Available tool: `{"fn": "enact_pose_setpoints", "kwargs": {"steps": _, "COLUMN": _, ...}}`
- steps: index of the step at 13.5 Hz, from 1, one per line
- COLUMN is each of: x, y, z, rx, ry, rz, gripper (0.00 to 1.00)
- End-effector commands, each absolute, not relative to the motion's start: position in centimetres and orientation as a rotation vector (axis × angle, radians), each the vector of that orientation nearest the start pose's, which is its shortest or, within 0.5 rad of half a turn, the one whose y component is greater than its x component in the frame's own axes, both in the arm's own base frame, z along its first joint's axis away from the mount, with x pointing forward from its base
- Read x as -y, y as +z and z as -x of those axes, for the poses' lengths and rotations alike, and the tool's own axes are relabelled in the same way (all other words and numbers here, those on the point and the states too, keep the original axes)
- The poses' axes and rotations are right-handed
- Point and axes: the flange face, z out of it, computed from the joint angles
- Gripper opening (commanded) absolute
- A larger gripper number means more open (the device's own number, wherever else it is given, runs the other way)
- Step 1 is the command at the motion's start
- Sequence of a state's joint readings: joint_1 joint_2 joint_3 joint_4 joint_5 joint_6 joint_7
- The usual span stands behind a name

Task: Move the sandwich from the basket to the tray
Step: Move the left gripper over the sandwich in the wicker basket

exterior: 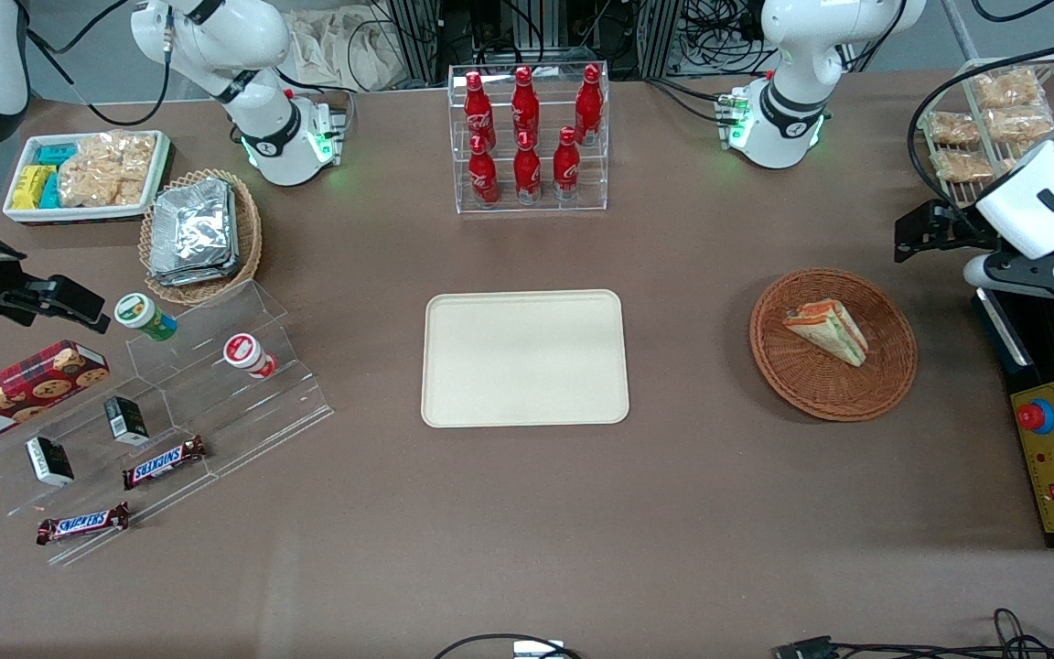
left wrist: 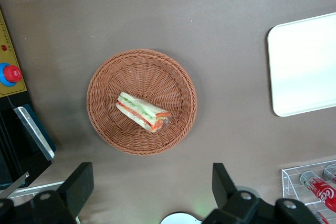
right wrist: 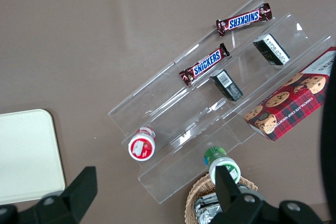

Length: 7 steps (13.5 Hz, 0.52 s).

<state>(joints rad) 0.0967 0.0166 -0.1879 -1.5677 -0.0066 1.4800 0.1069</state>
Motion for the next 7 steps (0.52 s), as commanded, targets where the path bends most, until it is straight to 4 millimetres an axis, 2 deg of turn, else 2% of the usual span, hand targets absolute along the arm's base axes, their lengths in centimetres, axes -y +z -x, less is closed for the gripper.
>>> {"fn": "enact_pose_setpoints", "kwargs": {"steps": 1, "x": 5.2, "y": 61.3, "z": -54.5, "rx": -0.315, "ry": 0.213, "rz": 3.147, "gripper": 1.0}}
{"fn": "enact_pose_setpoints", "kwargs": {"steps": 4, "x": 4.1, "y": 60.8, "z": -54.7, "rx": -0.271, "ry": 0.226, "rz": 3.172, "gripper": 1.0}}
{"fn": "enact_pose_setpoints", "kwargs": {"steps": 7, "x": 4.0, "y": 57.4, "z": -54.9, "rx": 0.01, "ry": 0.297, "rz": 3.158, "gripper": 1.0}}
